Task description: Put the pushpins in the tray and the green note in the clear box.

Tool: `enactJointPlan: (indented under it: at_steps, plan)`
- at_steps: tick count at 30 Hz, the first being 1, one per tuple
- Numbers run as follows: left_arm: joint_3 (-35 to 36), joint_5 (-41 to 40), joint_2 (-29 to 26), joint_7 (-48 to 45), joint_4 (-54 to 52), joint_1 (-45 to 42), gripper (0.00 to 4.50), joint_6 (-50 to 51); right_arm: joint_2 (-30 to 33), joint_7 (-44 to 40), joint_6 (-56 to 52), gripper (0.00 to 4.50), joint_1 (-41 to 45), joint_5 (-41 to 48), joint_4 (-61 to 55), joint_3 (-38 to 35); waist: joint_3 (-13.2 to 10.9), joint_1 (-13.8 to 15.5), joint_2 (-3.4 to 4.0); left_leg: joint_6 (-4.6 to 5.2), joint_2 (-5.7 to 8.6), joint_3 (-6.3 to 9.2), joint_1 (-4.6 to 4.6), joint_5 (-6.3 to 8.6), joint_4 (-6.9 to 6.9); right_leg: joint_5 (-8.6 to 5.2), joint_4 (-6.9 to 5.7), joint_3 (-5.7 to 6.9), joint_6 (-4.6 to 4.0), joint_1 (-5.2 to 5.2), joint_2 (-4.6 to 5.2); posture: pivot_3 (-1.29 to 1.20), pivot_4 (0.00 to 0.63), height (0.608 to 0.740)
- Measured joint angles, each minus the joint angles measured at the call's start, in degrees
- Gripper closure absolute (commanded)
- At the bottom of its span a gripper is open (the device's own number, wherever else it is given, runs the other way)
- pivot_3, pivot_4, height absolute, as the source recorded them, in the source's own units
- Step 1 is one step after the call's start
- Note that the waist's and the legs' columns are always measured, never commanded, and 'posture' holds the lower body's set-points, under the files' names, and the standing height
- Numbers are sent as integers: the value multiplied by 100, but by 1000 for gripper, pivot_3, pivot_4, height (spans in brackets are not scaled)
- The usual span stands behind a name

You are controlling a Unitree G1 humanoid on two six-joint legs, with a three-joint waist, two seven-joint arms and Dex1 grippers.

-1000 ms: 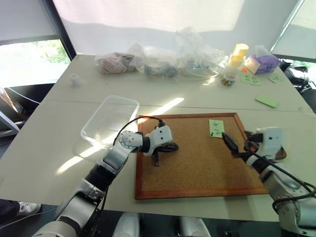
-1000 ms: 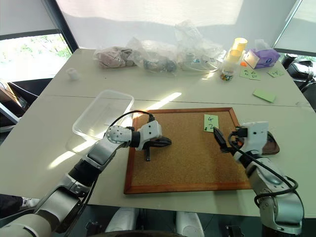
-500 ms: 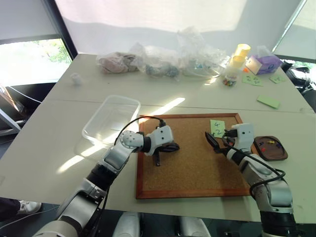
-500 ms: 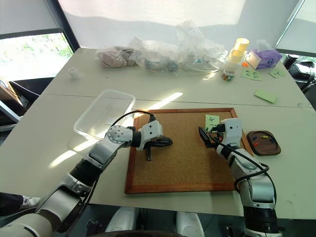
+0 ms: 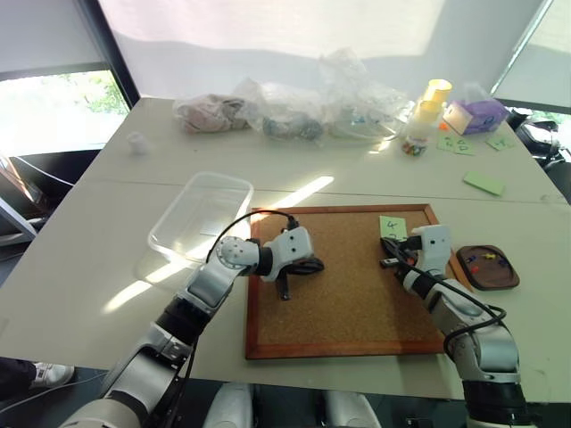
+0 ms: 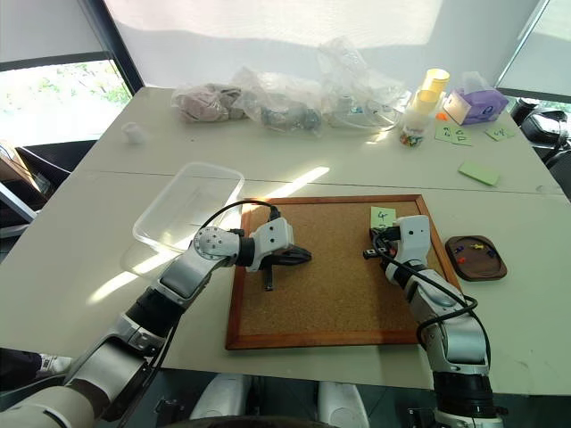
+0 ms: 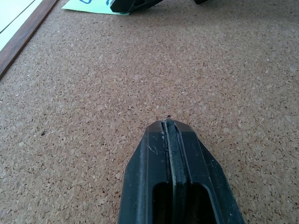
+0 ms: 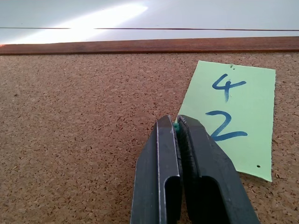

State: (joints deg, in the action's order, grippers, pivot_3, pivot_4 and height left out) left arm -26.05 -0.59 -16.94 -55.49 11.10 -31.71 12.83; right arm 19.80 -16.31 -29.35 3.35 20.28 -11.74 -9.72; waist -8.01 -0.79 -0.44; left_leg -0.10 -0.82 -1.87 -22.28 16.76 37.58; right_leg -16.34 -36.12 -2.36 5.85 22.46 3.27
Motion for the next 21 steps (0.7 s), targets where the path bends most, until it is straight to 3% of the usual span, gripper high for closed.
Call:
enactJointPlan:
  at_steps: [21]
  plan:
    - [-17,0,13,-28,-28,-12,4500,29,-25,6,578,4410,-214,3,-4,-31,-2,7,3,0,1,0,-12,0,-1,1,0,2,2,12,4,0,150,740]
